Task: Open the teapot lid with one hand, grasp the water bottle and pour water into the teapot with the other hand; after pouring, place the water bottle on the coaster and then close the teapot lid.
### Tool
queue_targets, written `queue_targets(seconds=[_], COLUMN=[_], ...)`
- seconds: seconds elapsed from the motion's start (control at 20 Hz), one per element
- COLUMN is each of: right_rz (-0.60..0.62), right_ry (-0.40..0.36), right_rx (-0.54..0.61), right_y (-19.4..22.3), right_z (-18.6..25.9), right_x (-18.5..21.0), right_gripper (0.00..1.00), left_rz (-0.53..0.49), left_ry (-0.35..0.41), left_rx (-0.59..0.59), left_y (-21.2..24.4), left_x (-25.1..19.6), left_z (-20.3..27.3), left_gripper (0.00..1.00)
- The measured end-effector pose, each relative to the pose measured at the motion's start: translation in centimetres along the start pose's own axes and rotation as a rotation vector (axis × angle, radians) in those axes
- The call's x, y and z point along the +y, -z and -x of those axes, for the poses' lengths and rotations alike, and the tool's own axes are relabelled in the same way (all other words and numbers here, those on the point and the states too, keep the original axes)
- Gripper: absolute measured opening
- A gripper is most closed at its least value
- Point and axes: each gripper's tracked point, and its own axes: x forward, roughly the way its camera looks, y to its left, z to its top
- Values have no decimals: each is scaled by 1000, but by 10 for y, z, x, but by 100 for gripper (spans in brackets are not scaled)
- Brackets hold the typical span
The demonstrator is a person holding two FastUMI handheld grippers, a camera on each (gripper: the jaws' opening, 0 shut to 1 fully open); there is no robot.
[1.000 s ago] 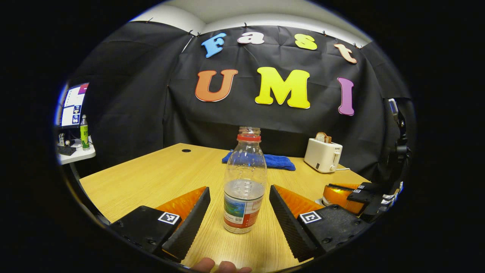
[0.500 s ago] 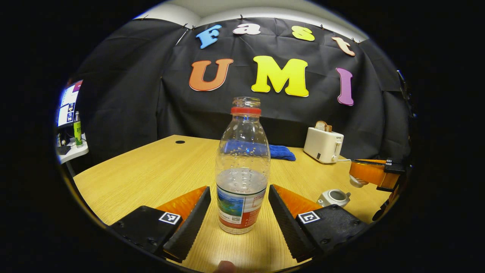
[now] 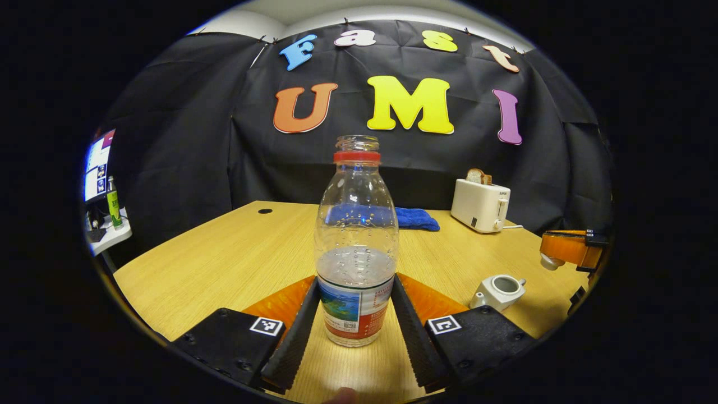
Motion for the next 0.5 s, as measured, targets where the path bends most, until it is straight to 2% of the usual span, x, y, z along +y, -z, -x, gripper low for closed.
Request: queue_targets(seconds=[0.25,0.5], right_rz=[-25,-21], right_ry=[1,9], right_rx=[10,8], right_y=[5,6], right_z=[3,7], right_x=[-15,-28], right_gripper=[2,0], left_rz=[-275,-660], left_ry=[-33,-131], left_rx=[-53,-107], left_y=[-34,-60], left_x=[3,12], left_z=[2,4], left_gripper=[76,76])
